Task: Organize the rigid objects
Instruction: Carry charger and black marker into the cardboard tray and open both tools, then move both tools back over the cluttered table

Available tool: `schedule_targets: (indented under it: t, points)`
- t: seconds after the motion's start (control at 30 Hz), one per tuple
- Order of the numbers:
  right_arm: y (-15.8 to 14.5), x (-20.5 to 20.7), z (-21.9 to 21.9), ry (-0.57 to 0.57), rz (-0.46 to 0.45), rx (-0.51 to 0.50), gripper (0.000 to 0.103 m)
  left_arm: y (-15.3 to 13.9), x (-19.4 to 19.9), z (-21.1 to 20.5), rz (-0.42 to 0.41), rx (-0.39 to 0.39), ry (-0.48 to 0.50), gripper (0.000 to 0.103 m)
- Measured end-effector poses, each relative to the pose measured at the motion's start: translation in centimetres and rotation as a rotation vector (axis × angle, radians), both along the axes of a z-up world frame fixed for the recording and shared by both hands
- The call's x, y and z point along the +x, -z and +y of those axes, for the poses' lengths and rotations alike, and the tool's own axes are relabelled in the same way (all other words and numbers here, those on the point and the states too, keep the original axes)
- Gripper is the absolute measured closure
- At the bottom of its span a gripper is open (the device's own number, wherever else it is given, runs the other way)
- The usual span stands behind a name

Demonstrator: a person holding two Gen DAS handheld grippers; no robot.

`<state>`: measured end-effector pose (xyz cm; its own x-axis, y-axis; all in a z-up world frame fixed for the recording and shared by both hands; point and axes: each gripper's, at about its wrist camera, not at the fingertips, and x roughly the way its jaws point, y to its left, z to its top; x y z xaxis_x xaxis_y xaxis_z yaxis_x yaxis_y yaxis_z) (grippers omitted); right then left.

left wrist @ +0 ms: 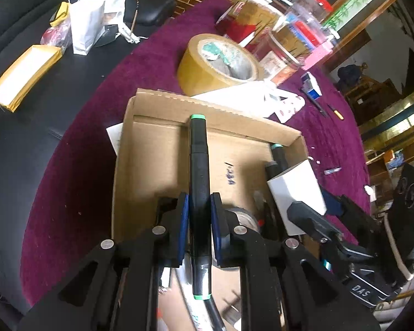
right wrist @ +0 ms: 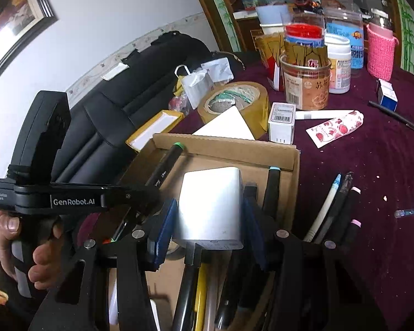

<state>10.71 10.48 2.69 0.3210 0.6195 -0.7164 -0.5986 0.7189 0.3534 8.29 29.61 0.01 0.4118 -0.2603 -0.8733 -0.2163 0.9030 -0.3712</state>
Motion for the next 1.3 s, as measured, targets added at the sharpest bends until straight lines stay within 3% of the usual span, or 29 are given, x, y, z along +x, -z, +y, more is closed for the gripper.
schedule_targets:
  t: [0.23,0.7,1.03,1.17,1.23,1.3]
  points:
    - [0.7,0.9,1.0,0.001,0.021,-0.038,0.058,0.7,0.5,0.4,0.027,-0.033,0.007,0.09]
    - [1.5,1.7,2.5,-0.002,0.026,-0.147,0.057,0.7,0.0,-0.2,0.029,0.029,0.006,0.09]
    - [1.7,2.0,1.4,0.0,0.072,-0.056,0.053,0.6,-1.1,-0.2,0.003,0.028,-0.003,0.085]
    - [0.2,1.0,-0.4,0.019,0.053,0.028,0.053,0.3,-2.1,0.6,-0.024,-0.043,-0.029,0.083]
    - [-0.8,-0.1,-2.0,0.027,0.03,0.071,0.052,-0.1,-3.1,0.8,-0.035,-0.05,-0.06,0.071]
    - [-1.5,-1.0,-3.6,0.022,0.018,0.107,0.051,-1.0,-4.2,-0.2,-0.065,-0.016,-0.06,0.042]
